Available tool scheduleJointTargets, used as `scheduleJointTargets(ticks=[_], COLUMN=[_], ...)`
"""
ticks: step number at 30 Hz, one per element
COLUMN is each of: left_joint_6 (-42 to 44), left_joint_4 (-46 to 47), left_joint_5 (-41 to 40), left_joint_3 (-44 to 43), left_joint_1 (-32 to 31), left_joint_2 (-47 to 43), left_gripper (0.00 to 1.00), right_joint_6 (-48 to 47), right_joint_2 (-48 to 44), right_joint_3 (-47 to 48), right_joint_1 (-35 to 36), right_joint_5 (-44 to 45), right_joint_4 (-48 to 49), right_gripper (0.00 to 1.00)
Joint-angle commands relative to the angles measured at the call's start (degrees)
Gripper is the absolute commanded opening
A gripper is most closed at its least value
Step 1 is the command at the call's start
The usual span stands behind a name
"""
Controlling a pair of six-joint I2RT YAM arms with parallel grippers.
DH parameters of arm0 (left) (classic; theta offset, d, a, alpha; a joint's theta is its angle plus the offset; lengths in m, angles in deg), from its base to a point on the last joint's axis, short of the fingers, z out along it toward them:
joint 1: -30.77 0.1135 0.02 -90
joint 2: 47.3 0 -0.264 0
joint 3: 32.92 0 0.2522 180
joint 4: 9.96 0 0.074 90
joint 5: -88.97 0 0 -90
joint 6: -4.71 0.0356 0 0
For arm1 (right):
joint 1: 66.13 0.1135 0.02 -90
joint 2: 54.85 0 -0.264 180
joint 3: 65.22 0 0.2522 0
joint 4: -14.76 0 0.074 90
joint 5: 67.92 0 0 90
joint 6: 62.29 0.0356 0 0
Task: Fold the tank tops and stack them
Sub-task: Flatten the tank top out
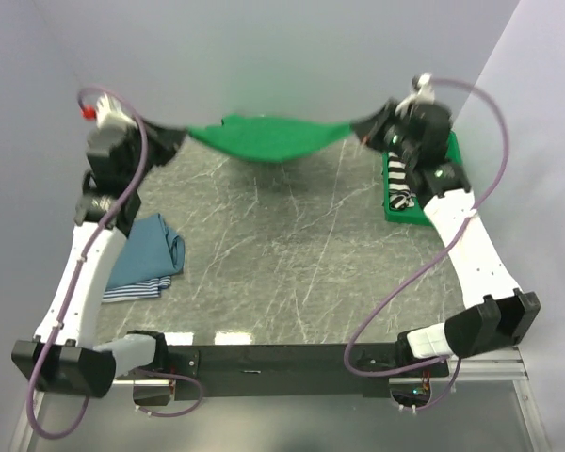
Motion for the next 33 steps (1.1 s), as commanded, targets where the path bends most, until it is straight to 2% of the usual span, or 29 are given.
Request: scheduleJointTargets(ticks=[1,7,13,26,30,33], left_joint_6=[-4.9,-8.3,-10.6,-11.0,-11.6,-11.5], left_joint_4=[0.4,0.6,0.0,-10.9,-12.7,-13.4], left_joint_5=[3.4,5.5,8.6,9.3,9.9,11.4], left_joint_3=[14.9,38.8,51.5,56.5,58.6,60.0], left_joint_1=[0.0,-0.1,-0.8,-4.0,-5.1,-5.4], left_joint_2=[-3.0,-12.4,-18.2,-24.5,-27.3,-29.6], left_gripper=[0.0,0.01,0.01,0.01,0.01,0.18], right_joint_6=[1.0,0.2,0.7,1.3,1.4,1.2], right_joint_2=[-2.0,-4.3,-3.0,-8.5,-10.1,-12.8], right_joint_3=[-14.5,-34.2,-43.7,-52.4,-52.6,-52.5], right_joint_1=[-0.6,-0.5,-0.7,-1.8,-2.2,-2.1], right_joint_5=[0.8,0.6,2.3,7.8,8.6,9.9], right_joint_4=[2.0,5.0,3.2,-5.8,-8.6,-10.2], right_gripper=[0.0,0.0,0.0,0.0,0.21,0.36])
